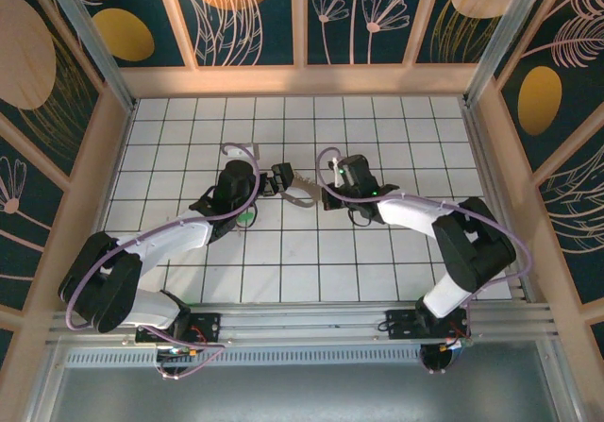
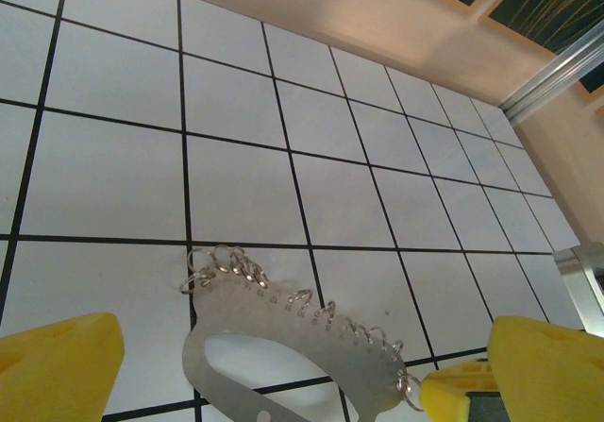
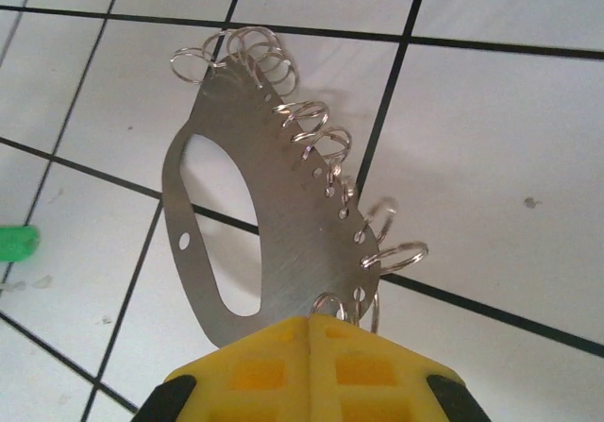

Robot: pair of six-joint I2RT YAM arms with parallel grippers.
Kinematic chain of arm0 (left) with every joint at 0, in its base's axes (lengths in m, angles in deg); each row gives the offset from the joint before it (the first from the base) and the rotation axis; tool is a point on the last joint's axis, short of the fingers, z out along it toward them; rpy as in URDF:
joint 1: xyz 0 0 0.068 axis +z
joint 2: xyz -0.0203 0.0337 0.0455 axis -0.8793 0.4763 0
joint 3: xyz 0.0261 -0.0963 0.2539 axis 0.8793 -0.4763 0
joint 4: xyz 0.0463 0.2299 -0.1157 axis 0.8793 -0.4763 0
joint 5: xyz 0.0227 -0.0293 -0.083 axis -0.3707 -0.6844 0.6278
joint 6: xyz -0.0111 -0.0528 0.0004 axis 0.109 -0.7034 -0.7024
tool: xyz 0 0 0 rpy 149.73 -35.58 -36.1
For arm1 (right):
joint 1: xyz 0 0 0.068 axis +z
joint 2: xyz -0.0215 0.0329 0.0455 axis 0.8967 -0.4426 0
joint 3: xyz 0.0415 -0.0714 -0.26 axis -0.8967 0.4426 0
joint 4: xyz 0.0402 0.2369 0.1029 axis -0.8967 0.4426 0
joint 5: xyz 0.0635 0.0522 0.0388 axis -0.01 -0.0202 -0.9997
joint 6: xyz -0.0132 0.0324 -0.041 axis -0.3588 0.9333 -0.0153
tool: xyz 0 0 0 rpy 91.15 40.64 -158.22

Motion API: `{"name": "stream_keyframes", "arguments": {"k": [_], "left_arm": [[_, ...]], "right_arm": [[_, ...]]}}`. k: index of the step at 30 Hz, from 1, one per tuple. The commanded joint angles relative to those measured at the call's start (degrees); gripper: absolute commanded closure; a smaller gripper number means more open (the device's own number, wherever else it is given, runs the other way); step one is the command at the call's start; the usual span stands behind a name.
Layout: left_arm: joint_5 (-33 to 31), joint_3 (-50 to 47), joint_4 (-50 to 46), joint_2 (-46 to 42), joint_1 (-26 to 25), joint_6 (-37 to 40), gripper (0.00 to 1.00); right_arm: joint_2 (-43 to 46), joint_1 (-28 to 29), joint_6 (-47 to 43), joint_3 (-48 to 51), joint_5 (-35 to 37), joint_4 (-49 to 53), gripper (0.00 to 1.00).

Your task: Put the keys on the keyring

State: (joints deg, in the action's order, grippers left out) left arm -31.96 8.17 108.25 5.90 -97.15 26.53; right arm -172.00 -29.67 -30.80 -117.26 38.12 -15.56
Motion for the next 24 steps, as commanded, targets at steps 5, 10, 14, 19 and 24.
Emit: {"name": "stream_keyframes", "arguments": {"k": [5,10,14,19,24], "left_arm": [[0.11,-0.26,1.47,-1.54,-0.18,-0.26,0.01],[0.11,-0.35,1.63,-1.51,-0.16,-0.33,0.01],[0.25,-0.44,1.72,-1.45,-0.18,-0.38,0.01],[0.28,-0.45,1.73,-1.35,-0.13,-0.41,0.01],[0.28,-0.45,1.86,-1.36,-0.14,-0.42,0.01]], "right_arm": [[1.37,-2.42,3.74,5.5,-16.25,-7.01,1.0],[0.57,-4.51,4.49,7.24,-17.11,-8.1,1.0],[-0.44,-5.14,4.97,7.78,-16.7,-8.71,1.0],[-1.45,-5.66,5.07,8.0,-16.11,-8.99,1.0],[-1.84,-6.36,5.07,8.39,-14.49,-8.8,0.97]]}}
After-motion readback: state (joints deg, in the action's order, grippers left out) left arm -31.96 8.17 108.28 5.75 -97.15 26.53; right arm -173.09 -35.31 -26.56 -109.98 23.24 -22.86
